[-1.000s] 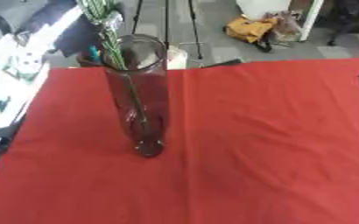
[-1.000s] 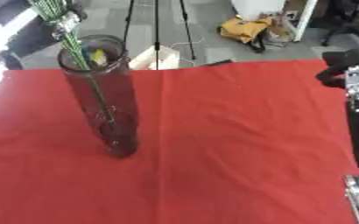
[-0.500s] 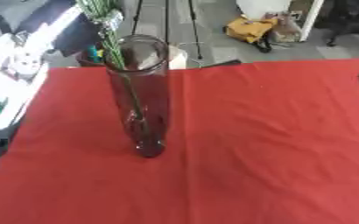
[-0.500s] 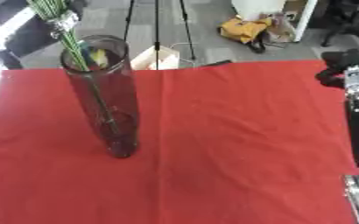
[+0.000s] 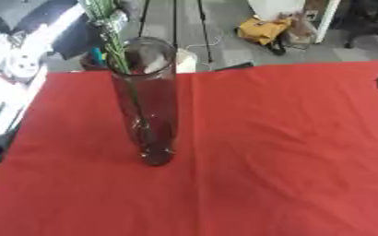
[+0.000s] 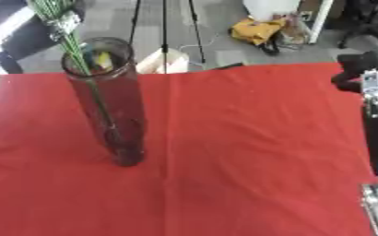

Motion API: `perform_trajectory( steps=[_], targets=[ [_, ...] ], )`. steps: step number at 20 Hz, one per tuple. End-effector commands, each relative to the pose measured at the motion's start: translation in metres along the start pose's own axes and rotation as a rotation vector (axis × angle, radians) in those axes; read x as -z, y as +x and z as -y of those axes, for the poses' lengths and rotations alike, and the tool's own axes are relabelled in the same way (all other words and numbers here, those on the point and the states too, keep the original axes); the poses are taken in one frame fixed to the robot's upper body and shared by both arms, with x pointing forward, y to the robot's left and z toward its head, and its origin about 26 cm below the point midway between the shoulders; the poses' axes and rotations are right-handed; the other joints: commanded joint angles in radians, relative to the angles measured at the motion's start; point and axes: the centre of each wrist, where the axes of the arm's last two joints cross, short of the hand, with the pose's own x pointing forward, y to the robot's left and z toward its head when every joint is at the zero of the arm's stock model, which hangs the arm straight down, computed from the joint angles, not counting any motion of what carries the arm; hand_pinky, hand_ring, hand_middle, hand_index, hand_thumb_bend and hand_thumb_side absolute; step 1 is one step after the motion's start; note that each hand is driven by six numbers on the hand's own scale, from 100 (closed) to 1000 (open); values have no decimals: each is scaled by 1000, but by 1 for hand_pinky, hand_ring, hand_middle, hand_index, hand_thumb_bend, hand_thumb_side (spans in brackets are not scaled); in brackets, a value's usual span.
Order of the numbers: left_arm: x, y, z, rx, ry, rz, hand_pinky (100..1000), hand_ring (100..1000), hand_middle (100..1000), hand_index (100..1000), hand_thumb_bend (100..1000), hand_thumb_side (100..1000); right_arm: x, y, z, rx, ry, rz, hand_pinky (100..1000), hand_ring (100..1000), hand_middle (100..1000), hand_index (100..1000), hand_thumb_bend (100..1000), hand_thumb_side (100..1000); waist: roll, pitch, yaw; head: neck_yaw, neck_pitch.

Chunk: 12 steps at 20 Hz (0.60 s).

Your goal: Arrange flowers into the vase.

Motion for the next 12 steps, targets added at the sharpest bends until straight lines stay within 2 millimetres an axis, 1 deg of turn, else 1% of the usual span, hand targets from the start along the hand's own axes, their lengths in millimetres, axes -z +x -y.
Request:
perform_trajectory(
  steps=[1,6,12],
  targets=[
    [-3,-5,-16,30,-14,0,788,814,846,1000,100,1000,3,6,4,4,-13,22,676,802,494,722,100,1000,0,-29,1,-2,-7],
    [-4,-7,-16,12,-59,13,832,839,877,1000,100,1000,2,5,4,5,-17,21,676,802,493,722,100,1000,0,-29,0,-3,-9],
    [-4,-7,-17,5,-77,20,832,839,877,1000,100,1000,2,5,4,5,-17,20,676,802,493,722,100,1000,0,-28,0,-4,-9]
  ],
)
